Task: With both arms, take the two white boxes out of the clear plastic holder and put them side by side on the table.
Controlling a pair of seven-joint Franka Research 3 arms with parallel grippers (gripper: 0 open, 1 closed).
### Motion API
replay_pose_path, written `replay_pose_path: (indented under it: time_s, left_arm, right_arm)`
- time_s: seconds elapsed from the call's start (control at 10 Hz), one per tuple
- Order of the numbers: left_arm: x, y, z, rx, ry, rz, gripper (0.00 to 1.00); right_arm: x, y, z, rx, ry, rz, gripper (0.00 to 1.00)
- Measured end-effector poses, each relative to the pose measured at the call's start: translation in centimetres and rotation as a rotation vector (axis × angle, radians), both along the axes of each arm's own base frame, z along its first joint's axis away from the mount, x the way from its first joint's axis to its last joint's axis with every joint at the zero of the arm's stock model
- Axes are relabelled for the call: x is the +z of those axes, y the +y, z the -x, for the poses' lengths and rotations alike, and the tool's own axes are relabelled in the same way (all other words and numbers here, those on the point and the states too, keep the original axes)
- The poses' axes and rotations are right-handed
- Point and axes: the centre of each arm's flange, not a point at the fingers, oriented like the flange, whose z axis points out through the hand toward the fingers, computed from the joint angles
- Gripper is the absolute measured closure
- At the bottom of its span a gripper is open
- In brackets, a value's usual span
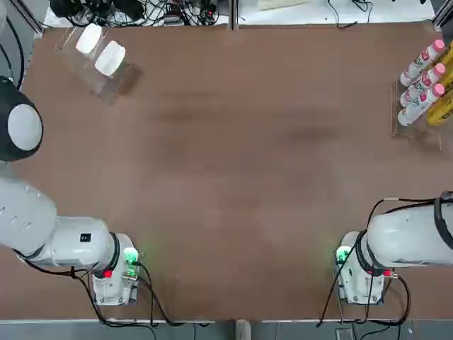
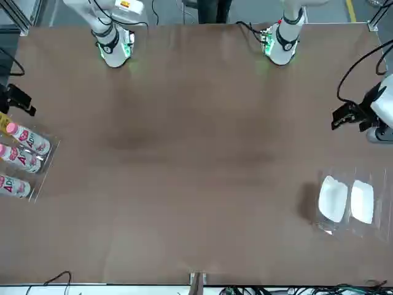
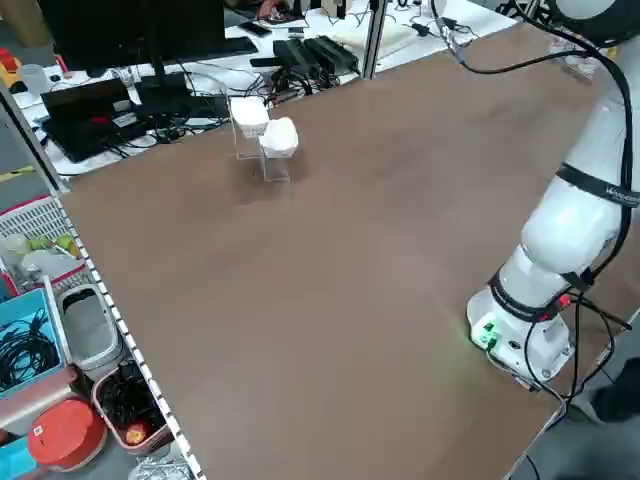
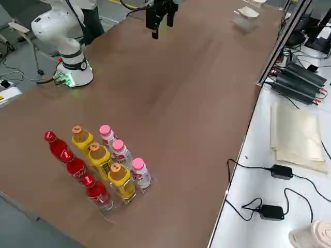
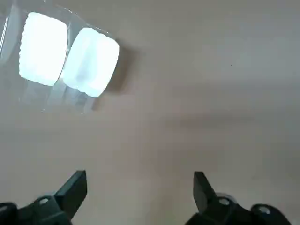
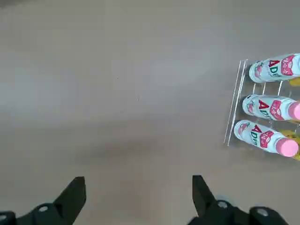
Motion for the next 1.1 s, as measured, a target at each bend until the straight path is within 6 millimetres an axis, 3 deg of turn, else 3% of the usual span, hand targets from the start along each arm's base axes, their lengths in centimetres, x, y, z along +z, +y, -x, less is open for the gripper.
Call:
replay_pose_path:
  time_s: [0.2, 0.4, 0.6, 0.8, 1.1]
  left_arm:
    - [-0.1, 0.1, -0.1, -0.002, -0.003, -0.011, 0.0]
    - [-1.9, 0.7, -1.4, -0.003, -0.012, -0.045, 0.0]
    - [-6.3, 1.5, -4.1, -0.002, -0.011, -0.074, 0.0]
    - [-11.9, 1.9, -6.6, -0.051, -0.042, -0.102, 0.0]
    - [-20.4, 1.2, -7.8, -0.163, -0.074, -0.213, 0.04]
  right_arm:
    - [0.0, -0.3, 0.0, -0.005, 0.0, 0.0, 0.0]
    - [0.0, -0.4, 0.0, -0.007, 0.0, 0.0, 0.0]
    - [0.0, -0.5, 0.1, -0.007, 0.0, 0.0, 0.0]
    - [0.0, -0.5, 0.1, -0.008, 0.001, 0.0, 0.0]
    - [-0.1, -0.7, 0.1, -0.005, 0.002, 0.0, 0.0]
